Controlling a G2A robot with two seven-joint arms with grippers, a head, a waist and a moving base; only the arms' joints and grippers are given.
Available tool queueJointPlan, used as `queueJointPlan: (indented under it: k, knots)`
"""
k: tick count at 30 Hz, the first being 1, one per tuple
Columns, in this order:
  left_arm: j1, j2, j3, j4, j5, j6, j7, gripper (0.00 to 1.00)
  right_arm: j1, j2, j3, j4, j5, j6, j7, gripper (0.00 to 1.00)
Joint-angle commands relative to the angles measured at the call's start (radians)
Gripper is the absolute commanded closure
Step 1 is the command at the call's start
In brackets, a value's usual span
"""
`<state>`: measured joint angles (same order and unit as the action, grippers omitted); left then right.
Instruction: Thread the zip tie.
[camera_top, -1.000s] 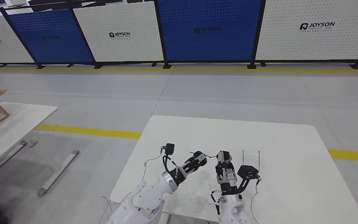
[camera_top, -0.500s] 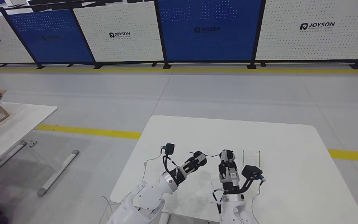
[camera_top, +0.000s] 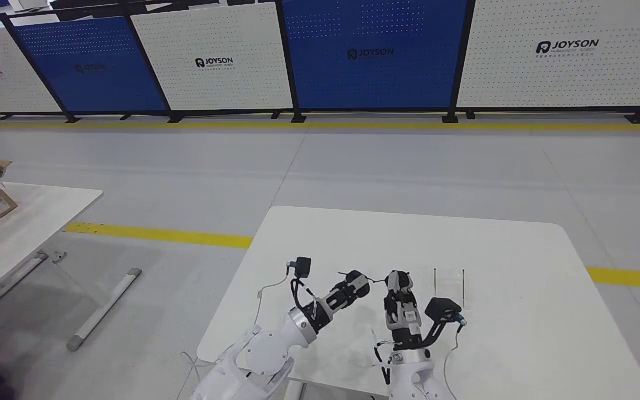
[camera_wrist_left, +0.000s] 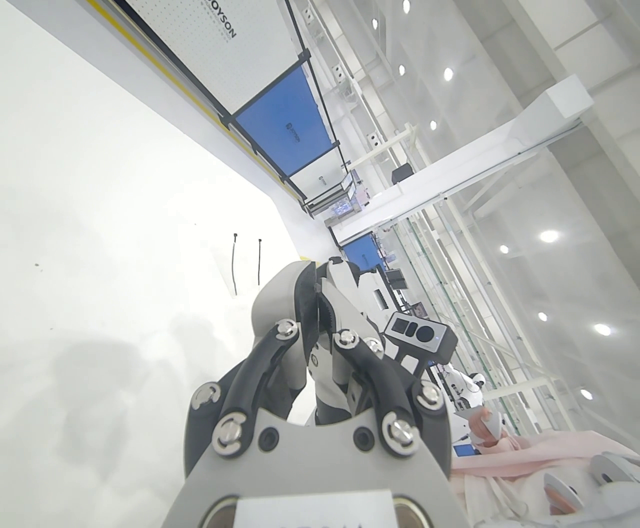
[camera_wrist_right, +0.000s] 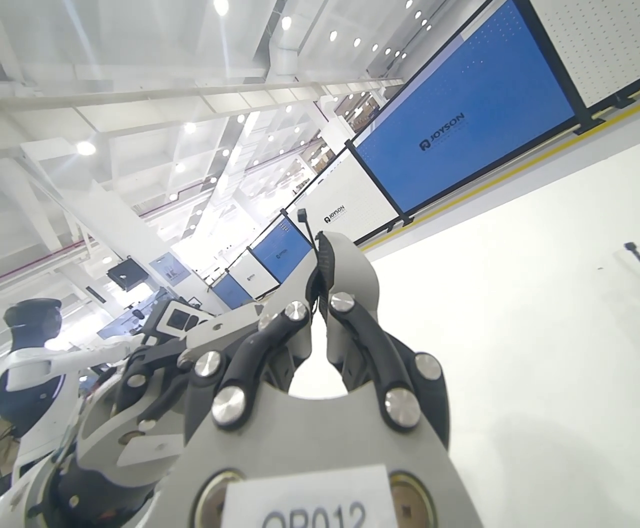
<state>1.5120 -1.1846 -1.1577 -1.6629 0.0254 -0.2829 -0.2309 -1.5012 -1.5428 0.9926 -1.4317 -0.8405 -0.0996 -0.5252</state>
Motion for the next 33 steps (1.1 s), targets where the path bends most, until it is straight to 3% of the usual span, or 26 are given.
queueJointPlan:
  k: [1,7,12,21,27,33]
  knots:
    - [0.002,0.001,-0.001,0.001,0.007,-0.001,0.002,1.00,-0.007,0.002,0.007,-0.001,-0.011,-0.011,-0.009,1.00]
    - [0.001,0.001,0.007,0.000,0.026,-0.004,-0.001,1.00,-0.019,0.003,0.008,-0.006,-0.041,-0.002,-0.033,1.00]
    - [0.003,0.002,0.012,0.001,0.037,-0.001,0.000,0.92,-0.020,0.001,0.003,-0.004,-0.058,0.012,-0.052,1.00]
    - [0.008,0.003,0.017,-0.003,0.046,-0.002,0.008,0.88,-0.015,-0.003,-0.009,-0.003,-0.082,0.029,-0.062,1.00]
    - [0.009,0.003,0.020,-0.003,0.045,-0.001,0.015,0.90,-0.009,-0.005,-0.015,0.000,-0.098,0.034,-0.062,1.00]
    - [0.005,0.003,0.022,0.002,0.037,0.003,0.021,0.98,-0.002,-0.007,-0.019,0.004,-0.105,0.034,-0.054,1.00]
